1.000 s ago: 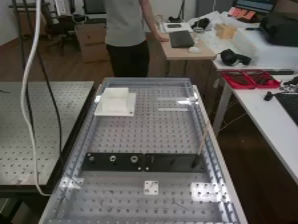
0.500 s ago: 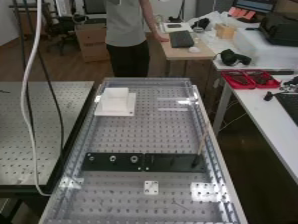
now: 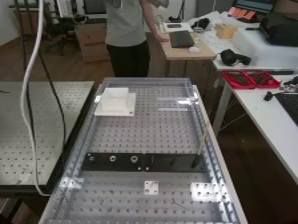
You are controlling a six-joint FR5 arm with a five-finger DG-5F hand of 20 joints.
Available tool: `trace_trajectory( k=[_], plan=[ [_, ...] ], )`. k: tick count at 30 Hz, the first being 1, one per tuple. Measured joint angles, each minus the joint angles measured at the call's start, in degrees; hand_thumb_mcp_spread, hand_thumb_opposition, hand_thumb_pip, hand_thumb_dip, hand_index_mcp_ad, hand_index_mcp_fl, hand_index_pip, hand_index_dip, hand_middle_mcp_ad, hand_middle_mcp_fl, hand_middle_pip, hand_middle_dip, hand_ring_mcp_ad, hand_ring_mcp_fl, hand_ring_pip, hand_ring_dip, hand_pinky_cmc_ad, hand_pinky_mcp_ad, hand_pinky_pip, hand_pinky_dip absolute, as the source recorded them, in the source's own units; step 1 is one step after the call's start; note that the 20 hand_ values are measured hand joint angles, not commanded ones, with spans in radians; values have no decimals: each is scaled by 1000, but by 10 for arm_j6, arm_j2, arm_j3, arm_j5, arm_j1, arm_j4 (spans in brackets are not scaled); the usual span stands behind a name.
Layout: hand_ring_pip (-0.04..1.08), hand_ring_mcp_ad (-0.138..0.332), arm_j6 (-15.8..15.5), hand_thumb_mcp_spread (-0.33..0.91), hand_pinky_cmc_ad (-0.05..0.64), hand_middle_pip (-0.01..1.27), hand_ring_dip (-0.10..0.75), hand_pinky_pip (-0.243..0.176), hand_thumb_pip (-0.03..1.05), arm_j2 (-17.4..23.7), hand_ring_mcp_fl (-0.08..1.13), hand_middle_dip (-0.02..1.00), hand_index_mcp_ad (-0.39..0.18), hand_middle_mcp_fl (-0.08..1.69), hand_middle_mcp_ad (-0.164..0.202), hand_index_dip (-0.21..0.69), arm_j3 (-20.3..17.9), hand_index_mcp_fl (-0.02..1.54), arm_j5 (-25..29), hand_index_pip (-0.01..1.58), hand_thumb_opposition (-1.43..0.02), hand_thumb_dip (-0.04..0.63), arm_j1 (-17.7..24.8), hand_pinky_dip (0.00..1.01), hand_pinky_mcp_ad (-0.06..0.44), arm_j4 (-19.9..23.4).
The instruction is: Grab the paper clip and place it in the clear container
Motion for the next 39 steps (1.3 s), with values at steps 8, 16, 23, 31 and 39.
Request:
trace_trajectory(
  k=[8,16,23,31,39],
  plan=[
    [86,155,-2,229,394,138,119,-93,300,-3,12,154,12,17,96,119,-34,23,8,72,-682,17,-3,550,332,40],
    [86,159,8,243,398,138,119,-94,380,-16,12,159,9,21,98,110,-83,26,18,87,-710,26,-6,553,328,101],
    [87,159,28,260,401,136,119,-94,421,-40,12,159,-7,19,101,51,-129,28,35,86,-730,59,-13,552,332,144],
    [87,161,73,295,401,136,119,-94,497,-71,12,159,-49,21,101,16,-160,56,48,99,-756,126,-30,552,332,186],
    [75,162,89,323,401,136,119,-94,590,-112,9,159,-73,17,103,16,-171,206,66,164,-771,173,-50,531,332,212]
  ],
)
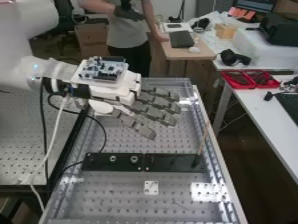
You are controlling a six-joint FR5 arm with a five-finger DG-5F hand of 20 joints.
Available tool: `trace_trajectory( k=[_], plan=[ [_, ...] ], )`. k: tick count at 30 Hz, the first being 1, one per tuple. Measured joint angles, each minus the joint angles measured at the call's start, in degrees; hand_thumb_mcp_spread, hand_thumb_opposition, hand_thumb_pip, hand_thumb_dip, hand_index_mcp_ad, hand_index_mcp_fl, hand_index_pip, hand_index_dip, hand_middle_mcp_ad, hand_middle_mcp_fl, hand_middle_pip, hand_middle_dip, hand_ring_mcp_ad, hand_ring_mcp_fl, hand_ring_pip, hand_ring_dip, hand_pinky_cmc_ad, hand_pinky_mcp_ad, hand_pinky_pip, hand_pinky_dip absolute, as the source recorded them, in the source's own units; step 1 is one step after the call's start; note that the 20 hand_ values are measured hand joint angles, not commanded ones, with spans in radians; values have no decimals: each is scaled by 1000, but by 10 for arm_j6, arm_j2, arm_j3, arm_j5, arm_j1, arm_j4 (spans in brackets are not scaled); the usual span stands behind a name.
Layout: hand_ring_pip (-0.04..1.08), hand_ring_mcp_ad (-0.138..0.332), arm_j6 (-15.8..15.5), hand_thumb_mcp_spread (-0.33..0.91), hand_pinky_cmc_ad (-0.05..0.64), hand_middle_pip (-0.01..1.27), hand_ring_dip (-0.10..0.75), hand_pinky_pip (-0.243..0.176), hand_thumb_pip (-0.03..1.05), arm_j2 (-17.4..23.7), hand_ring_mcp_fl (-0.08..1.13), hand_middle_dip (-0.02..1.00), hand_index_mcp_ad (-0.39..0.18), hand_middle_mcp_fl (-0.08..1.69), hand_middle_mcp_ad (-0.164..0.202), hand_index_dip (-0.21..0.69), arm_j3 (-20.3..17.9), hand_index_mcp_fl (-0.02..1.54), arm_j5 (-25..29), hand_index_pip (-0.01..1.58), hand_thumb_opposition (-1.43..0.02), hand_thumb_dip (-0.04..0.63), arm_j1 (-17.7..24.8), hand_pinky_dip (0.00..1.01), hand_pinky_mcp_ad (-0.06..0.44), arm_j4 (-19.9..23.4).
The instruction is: Grab the paper clip and place it in the clear container
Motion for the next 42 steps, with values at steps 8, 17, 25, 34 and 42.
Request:
trace_trajectory(
  k=[8,17,25,34,42],
  plan=[
    [75,161,-5,358,398,136,119,-93,623,-49,9,159,-91,17,101,16,3,340,4,431,-787,206,-29,468,328,30],
    [75,161,-19,363,401,136,119,-93,644,-97,9,159,-106,17,101,16,34,379,-24,794,-813,222,-63,421,330,41],
    [75,159,-30,370,380,136,119,-93,702,-138,9,159,-115,21,101,16,65,326,-53,1152,-834,241,-88,419,312,48],
    [80,159,-47,374,379,138,119,-94,721,-172,9,173,-119,21,99,47,93,321,-97,1381,-845,269,-113,405,302,61],
    [80,143,-48,374,365,138,119,-91,747,-189,10,188,-120,21,99,94,107,325,-120,1478,-848,269,-126,393,295,58]
  ],
)
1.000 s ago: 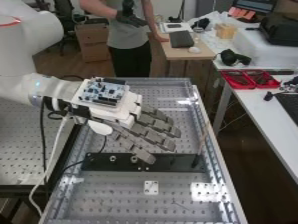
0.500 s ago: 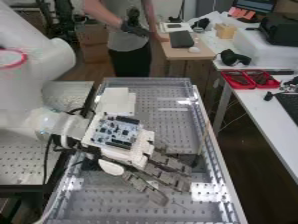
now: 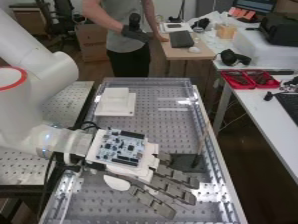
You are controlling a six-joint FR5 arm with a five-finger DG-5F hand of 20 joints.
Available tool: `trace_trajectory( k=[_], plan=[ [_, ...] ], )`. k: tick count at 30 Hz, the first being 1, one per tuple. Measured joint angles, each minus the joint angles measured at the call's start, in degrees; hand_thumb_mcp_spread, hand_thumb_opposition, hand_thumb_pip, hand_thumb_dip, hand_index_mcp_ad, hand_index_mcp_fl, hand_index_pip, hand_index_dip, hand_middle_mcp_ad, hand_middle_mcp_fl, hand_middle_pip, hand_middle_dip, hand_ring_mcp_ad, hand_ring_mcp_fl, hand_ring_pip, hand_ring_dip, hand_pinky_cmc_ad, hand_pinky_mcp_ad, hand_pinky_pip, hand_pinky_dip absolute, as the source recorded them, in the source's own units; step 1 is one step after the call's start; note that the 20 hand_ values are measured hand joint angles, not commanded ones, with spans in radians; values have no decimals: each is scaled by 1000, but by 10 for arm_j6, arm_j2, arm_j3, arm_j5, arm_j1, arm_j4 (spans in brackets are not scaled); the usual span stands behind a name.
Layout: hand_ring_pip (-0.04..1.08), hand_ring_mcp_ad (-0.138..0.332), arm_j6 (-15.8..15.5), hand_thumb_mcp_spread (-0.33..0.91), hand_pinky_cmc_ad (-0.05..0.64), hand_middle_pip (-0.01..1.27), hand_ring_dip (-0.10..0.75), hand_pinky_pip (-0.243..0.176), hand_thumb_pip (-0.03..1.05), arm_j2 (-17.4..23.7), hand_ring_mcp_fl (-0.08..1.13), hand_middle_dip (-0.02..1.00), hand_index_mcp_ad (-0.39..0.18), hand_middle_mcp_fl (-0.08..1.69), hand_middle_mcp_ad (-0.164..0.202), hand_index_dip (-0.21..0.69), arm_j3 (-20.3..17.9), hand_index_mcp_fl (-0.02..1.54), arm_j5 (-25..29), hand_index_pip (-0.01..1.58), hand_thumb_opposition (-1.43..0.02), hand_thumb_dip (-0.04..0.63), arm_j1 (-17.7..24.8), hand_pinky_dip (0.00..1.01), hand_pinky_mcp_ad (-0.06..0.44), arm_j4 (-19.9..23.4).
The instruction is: Grab the paper clip and place it in the clear container
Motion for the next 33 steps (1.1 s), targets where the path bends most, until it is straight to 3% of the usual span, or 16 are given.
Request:
trace_trajectory(
  k=[16,20,23,33],
  plan=[
    [82,143,-32,389,344,136,126,-89,750,-27,10,190,-122,21,99,96,32,319,-47,1506,-848,283,-22,346,297,-9],
    [82,147,-45,389,351,134,126,-93,750,-34,10,192,-134,24,101,96,40,319,-56,1506,-848,286,-24,339,278,-14],
    [84,127,-54,386,328,133,124,-93,750,-38,10,192,-138,38,98,96,44,319,-63,1506,-848,283,-26,332,278,-15],
    [82,131,-83,400,332,138,126,-75,750,-48,9,204,-138,51,91,96,53,323,-78,1508,-848,283,-29,316,278,-22]
  ],
)
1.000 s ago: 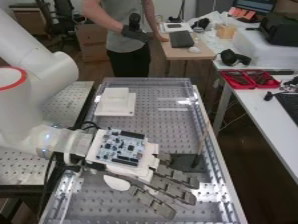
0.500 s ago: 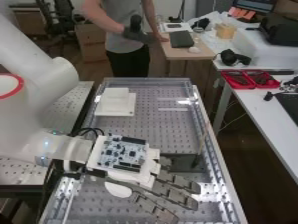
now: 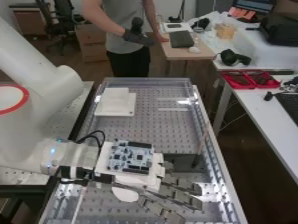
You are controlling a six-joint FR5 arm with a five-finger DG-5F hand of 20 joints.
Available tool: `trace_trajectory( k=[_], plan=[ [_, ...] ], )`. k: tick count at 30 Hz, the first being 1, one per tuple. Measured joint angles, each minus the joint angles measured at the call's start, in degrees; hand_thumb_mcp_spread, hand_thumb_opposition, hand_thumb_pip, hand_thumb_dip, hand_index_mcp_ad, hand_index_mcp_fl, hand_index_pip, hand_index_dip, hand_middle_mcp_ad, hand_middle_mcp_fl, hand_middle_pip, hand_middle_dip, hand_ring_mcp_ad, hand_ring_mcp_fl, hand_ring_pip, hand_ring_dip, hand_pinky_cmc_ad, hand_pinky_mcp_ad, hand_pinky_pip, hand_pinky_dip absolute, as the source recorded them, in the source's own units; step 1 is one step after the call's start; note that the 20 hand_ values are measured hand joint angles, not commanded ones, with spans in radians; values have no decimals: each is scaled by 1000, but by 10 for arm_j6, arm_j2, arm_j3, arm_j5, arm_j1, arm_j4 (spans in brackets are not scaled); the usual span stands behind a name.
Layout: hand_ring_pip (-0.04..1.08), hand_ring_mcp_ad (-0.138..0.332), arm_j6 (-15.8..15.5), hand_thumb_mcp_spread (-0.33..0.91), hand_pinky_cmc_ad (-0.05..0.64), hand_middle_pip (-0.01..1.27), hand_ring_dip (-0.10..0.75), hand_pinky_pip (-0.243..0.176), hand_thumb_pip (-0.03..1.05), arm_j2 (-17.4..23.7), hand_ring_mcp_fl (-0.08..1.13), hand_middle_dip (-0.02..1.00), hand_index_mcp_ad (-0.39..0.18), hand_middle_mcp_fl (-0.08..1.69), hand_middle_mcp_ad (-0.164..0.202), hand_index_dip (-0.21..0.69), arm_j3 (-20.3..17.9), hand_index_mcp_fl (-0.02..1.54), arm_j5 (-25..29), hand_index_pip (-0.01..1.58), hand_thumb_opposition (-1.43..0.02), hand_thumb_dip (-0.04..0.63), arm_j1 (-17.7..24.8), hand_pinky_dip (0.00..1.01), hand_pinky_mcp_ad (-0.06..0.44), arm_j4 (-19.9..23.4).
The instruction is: Grab the paper clip and place it in the clear container
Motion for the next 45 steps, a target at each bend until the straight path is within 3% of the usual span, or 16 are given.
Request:
trace_trajectory(
  k=[7,45],
  plan=[
    [82,122,-4,417,333,136,126,-42,750,-2,9,204,-152,49,91,96,4,323,-2,1508,-848,283,-3,272,278,-4],
    [82,115,-5,435,316,136,126,-26,771,-13,10,202,-162,51,75,96,10,236,-1,1518,-848,300,-4,236,260,-16]
  ],
)
